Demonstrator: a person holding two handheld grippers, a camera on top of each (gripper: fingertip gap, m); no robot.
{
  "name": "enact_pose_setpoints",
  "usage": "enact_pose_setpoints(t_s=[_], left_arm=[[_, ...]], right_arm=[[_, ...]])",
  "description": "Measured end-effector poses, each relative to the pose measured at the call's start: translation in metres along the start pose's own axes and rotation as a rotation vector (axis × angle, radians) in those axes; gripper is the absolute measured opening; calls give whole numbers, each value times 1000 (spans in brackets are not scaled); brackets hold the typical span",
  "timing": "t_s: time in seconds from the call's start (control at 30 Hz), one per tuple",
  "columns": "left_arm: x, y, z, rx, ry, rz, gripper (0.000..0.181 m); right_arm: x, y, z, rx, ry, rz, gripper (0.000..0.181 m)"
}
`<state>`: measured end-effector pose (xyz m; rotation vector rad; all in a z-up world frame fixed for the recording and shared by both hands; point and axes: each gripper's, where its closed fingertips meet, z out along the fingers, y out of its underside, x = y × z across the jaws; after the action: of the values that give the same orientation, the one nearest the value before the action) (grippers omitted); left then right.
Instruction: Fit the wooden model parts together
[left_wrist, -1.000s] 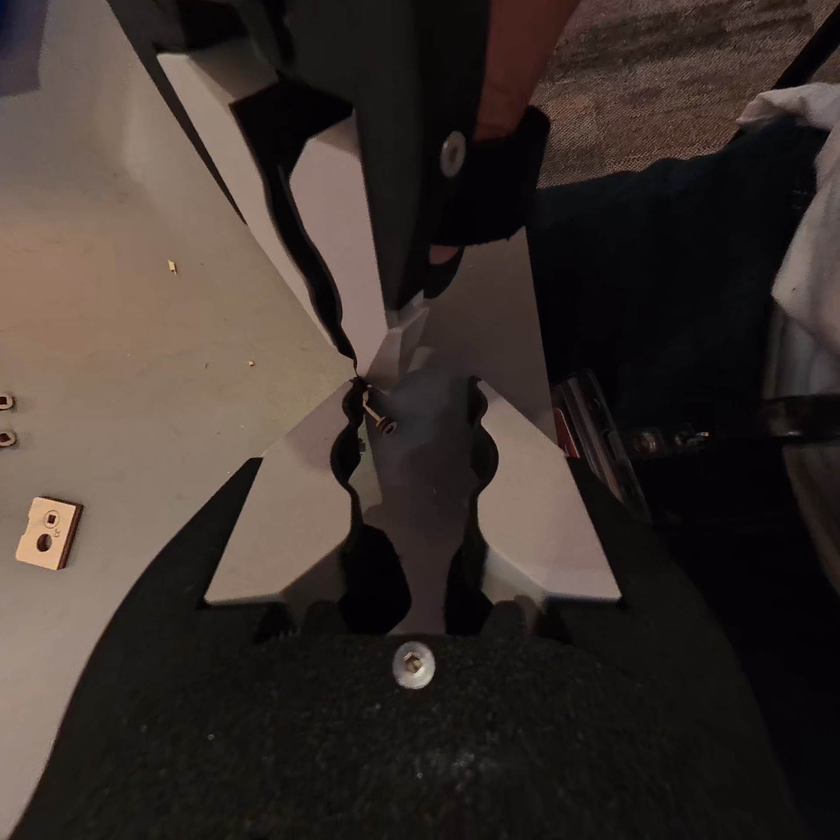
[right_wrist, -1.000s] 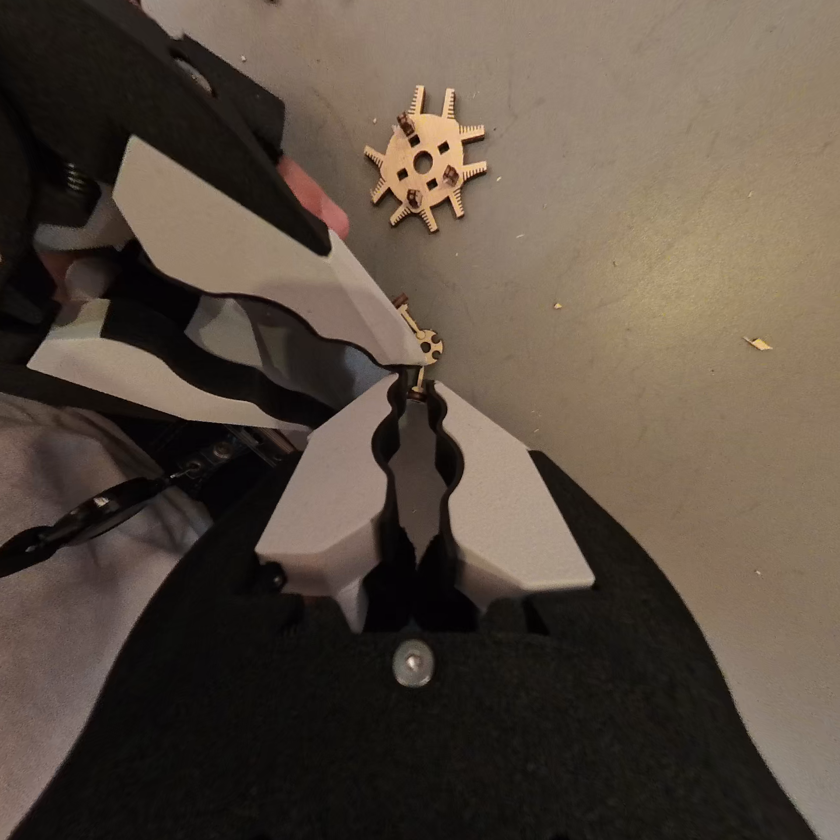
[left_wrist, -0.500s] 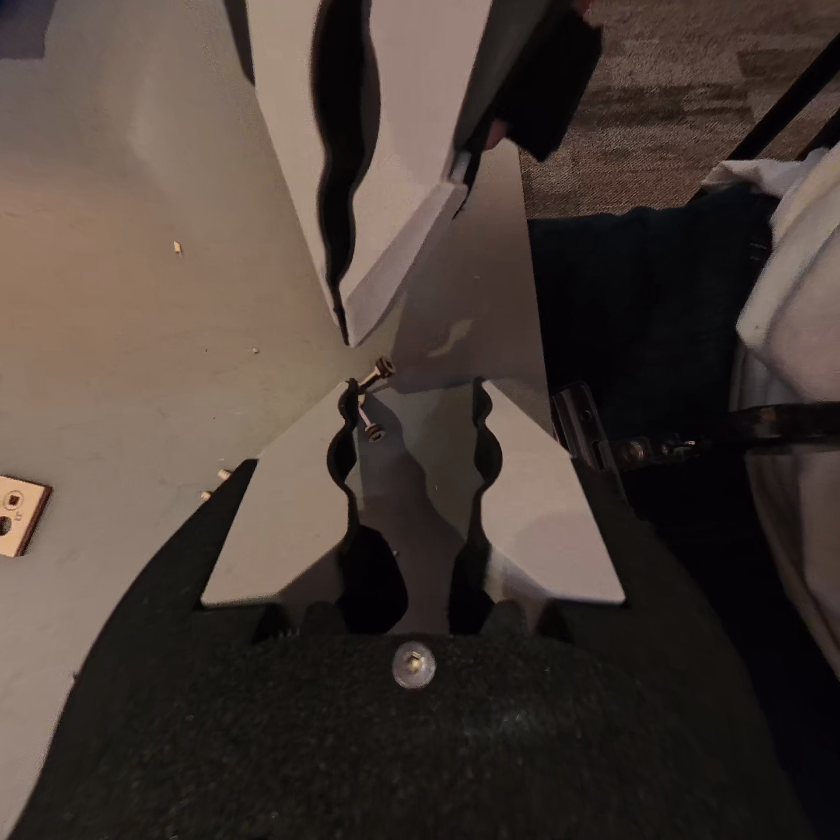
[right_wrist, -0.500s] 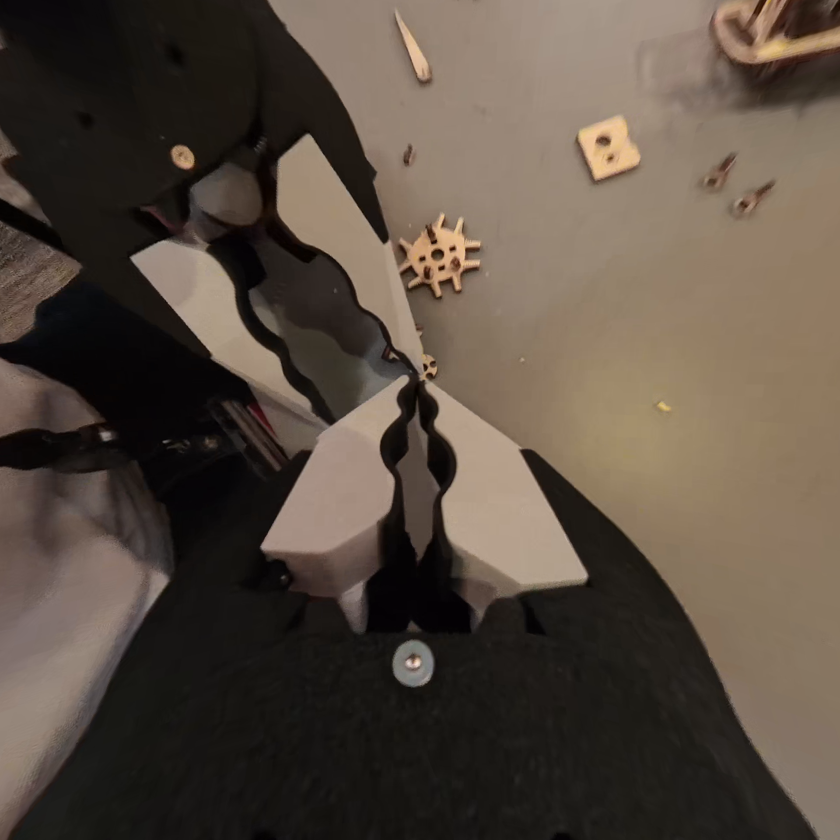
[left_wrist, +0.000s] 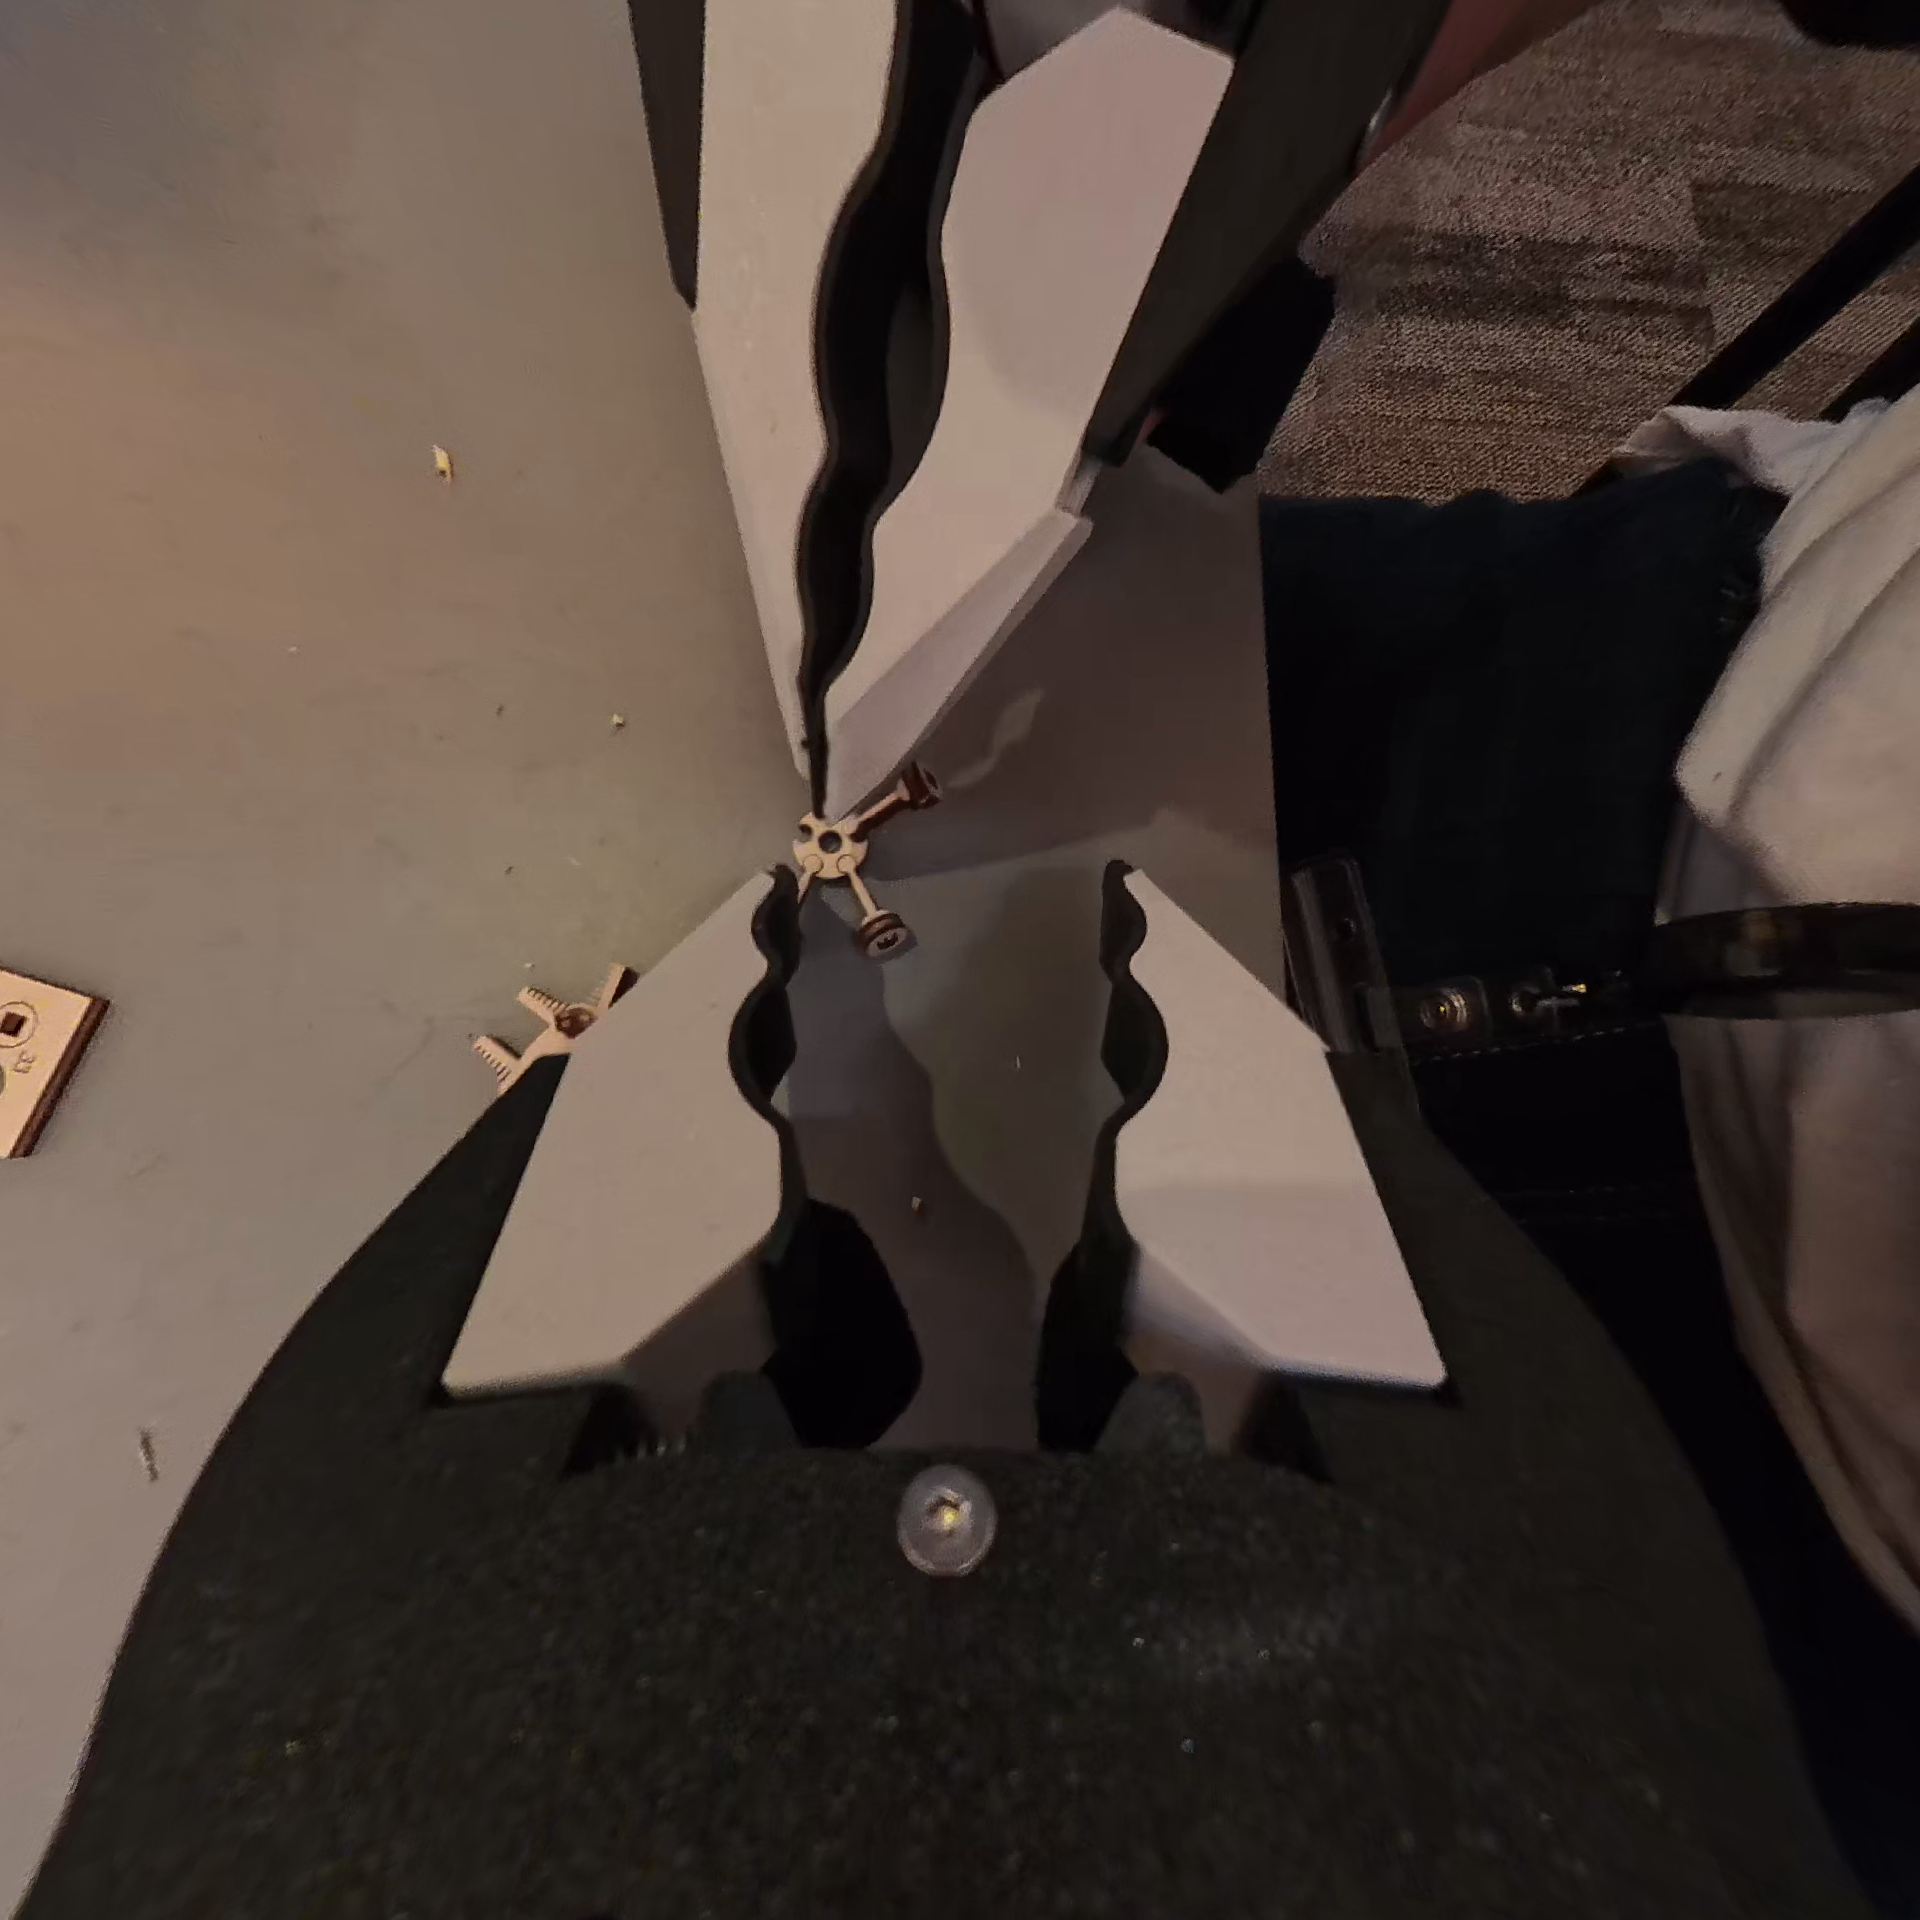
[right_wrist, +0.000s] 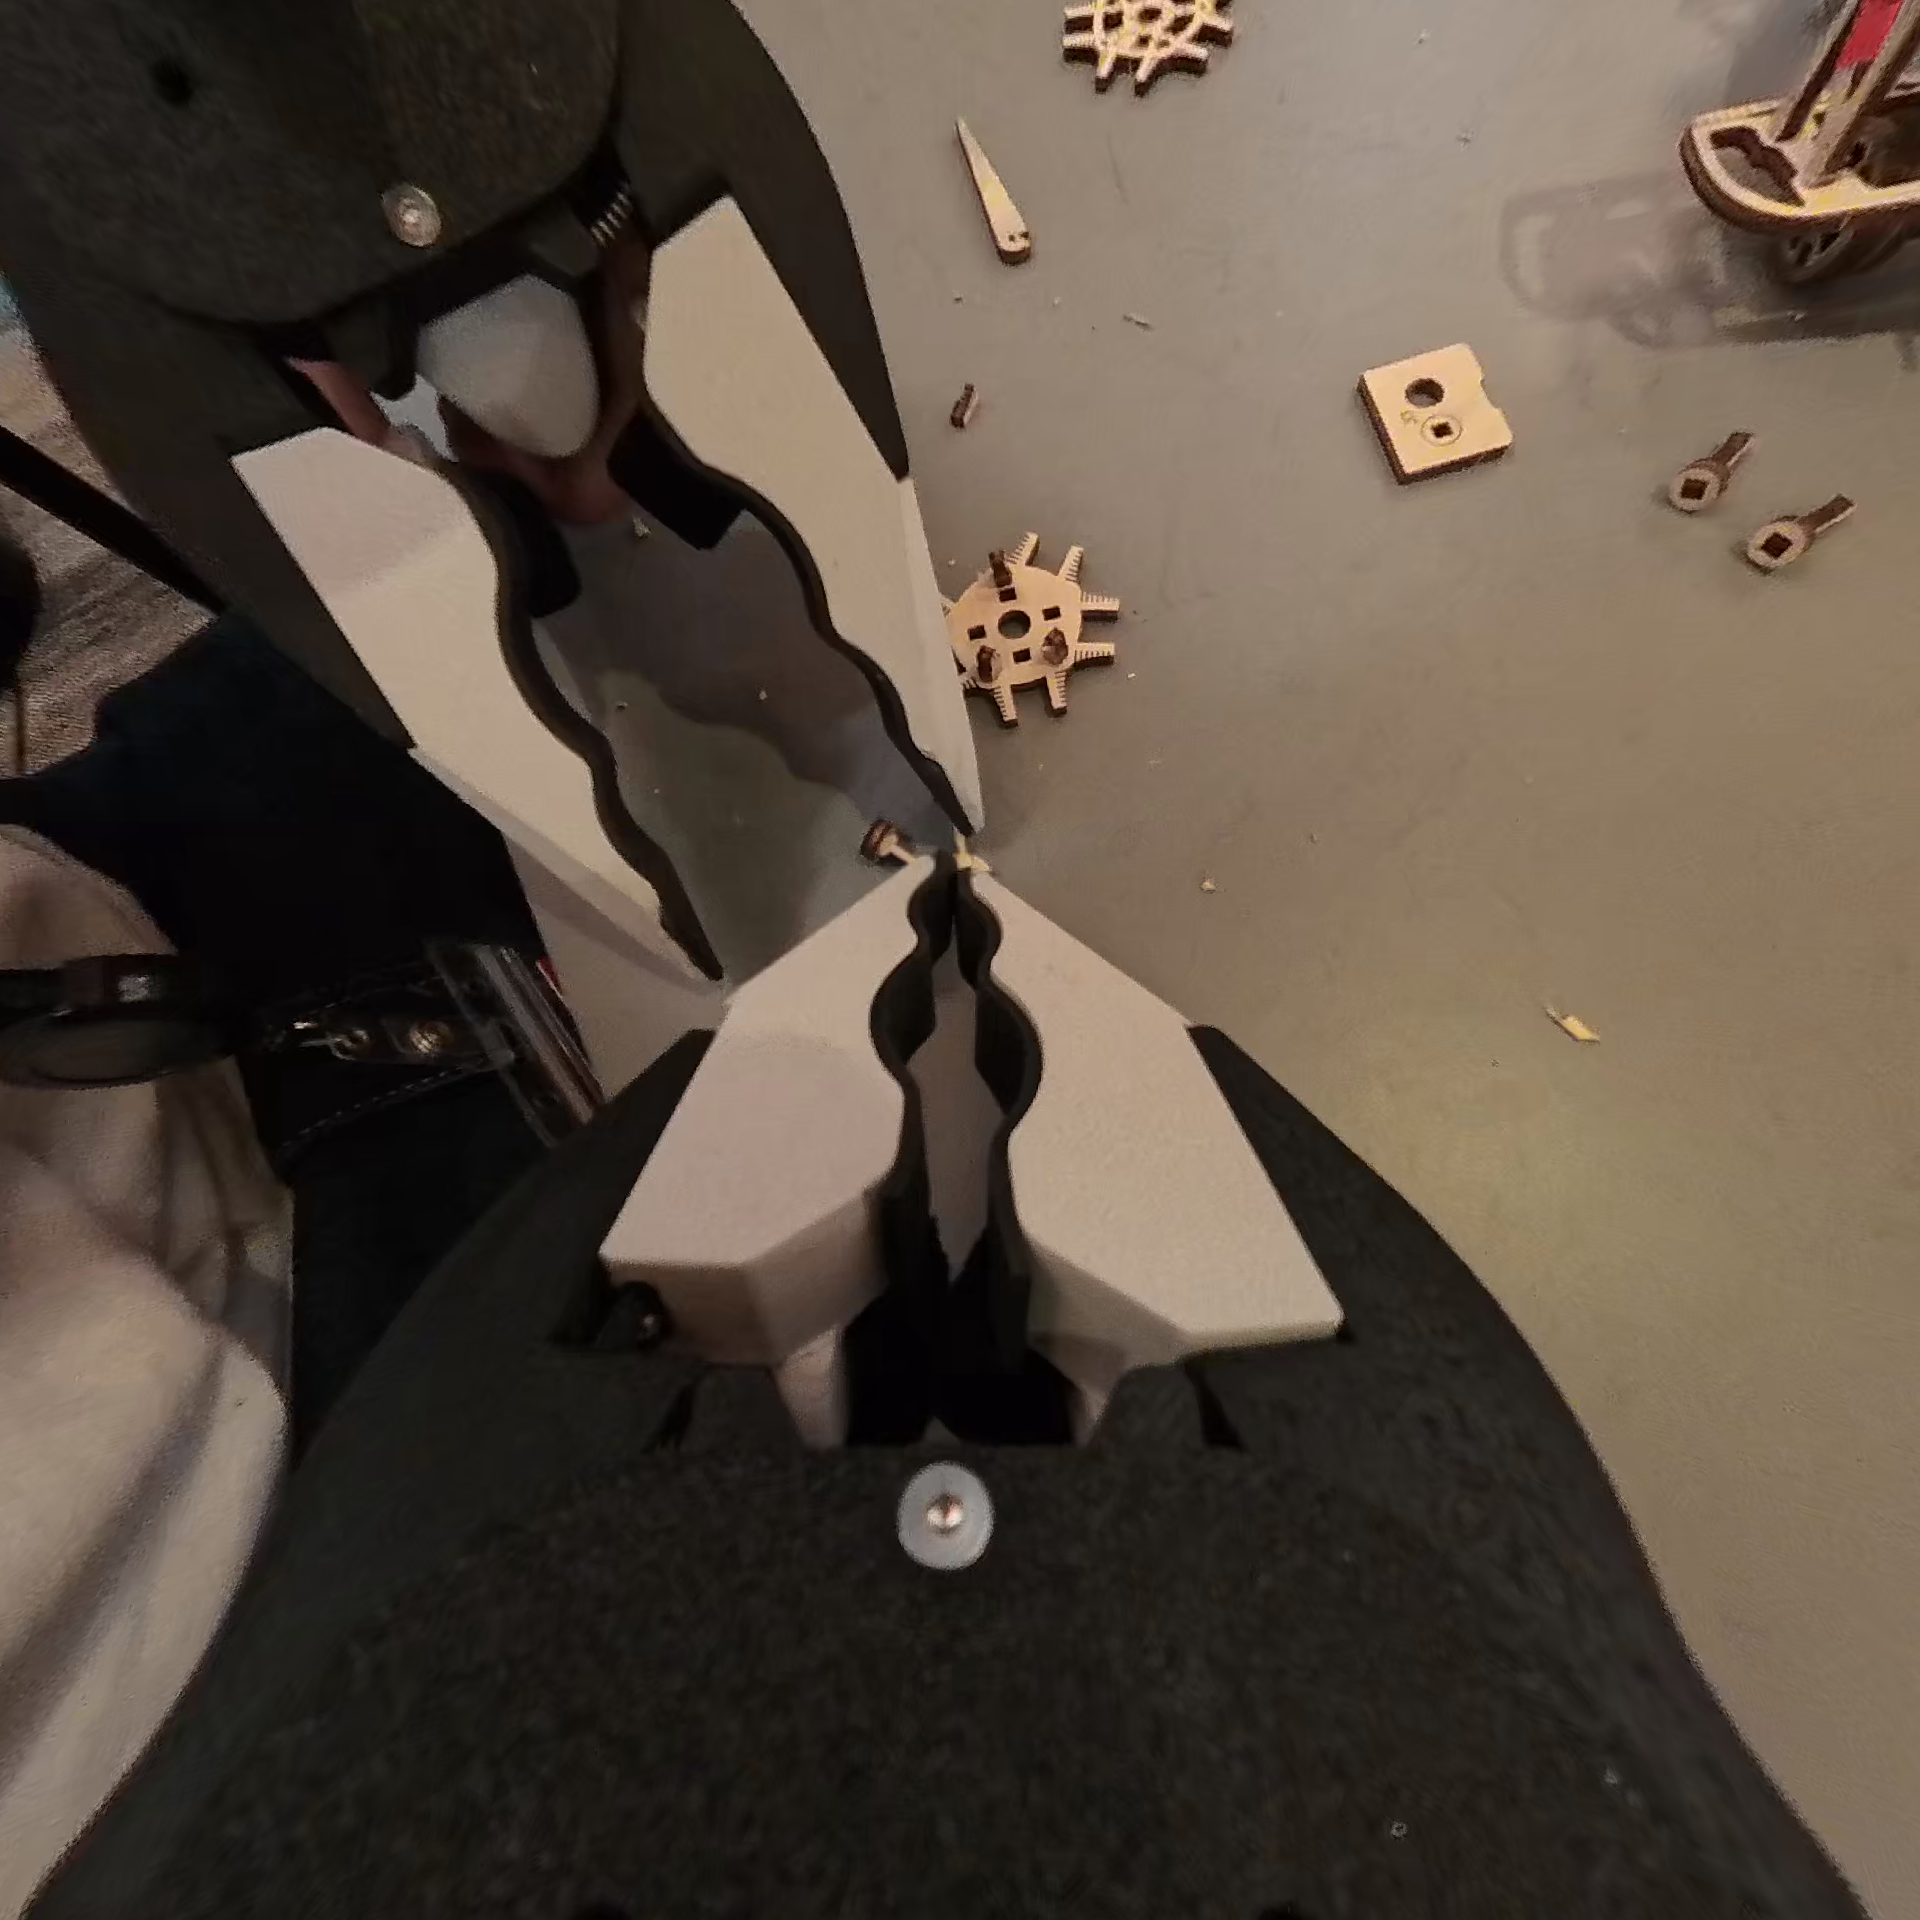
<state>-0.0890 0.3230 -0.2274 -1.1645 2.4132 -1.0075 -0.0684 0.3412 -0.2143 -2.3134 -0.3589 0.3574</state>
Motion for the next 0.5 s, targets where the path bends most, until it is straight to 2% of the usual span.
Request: enact_pose_setpoints(t_s=[0.07,0.27,0.37,0.5], left_arm=[[-1,1,0,2,-5,6,55],[-1,1,0,8,1,-1,55],[-1,1,-1,7,-5,4,55],[0,1,-1,1,-1,1,56]], right_arm=[[-1,8,6,-60,-3,-8,0],[-2,7,8,-77,38,-50,2],[4,-12,-6,38,48,2,0],[10,-7,-8,24,50,9,0]])
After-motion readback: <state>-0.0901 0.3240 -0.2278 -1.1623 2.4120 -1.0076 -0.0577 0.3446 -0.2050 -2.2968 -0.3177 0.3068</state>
